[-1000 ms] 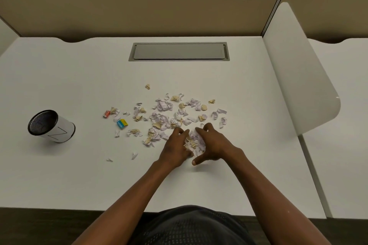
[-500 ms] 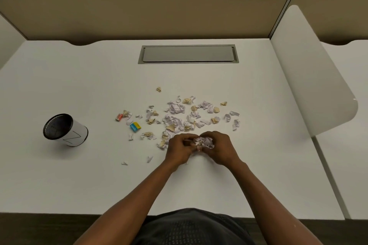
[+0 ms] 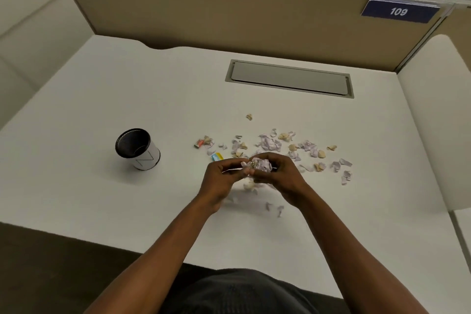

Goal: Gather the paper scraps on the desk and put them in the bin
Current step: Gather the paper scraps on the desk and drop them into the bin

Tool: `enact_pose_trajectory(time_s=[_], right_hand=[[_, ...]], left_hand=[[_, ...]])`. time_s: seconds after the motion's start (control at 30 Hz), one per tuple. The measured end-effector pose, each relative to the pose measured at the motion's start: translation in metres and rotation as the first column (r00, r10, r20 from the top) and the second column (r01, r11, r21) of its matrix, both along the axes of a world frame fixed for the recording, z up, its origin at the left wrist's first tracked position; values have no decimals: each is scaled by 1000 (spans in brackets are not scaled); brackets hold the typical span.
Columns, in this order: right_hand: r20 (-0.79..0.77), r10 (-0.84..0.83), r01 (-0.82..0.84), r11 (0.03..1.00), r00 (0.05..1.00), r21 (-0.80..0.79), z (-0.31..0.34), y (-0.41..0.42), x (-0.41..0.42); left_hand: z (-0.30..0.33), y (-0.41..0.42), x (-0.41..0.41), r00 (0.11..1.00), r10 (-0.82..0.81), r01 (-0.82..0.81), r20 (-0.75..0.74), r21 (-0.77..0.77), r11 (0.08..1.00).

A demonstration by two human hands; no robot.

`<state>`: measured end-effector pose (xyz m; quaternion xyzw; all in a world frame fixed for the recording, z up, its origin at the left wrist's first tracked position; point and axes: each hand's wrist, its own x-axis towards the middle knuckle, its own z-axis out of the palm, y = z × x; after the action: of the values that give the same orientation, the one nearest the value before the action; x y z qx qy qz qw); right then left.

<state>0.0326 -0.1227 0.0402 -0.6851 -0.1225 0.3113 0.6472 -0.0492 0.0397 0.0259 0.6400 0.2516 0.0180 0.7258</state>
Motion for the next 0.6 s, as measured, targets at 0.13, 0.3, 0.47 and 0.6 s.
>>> enact_pose_trajectory(time_s=[0.13,0.3,0.47,0.6], right_hand=[[-15,111,-110,992,994,58,21,58,-4],[2,235,-234,967,972,99,43,141,-10],[25,328,-329,944,944,39,53,223,-13],[73,397,-386,913,915,-131,48,276,-13]], left_hand=[[22,46,-21,991,127,-128,48,9,992],[50,111,-46,962,255,-264,101,81,961],[63,177,-63,923,367,-384,115,209,900],[58,214,-70,902,430,-419,33,300,857]])
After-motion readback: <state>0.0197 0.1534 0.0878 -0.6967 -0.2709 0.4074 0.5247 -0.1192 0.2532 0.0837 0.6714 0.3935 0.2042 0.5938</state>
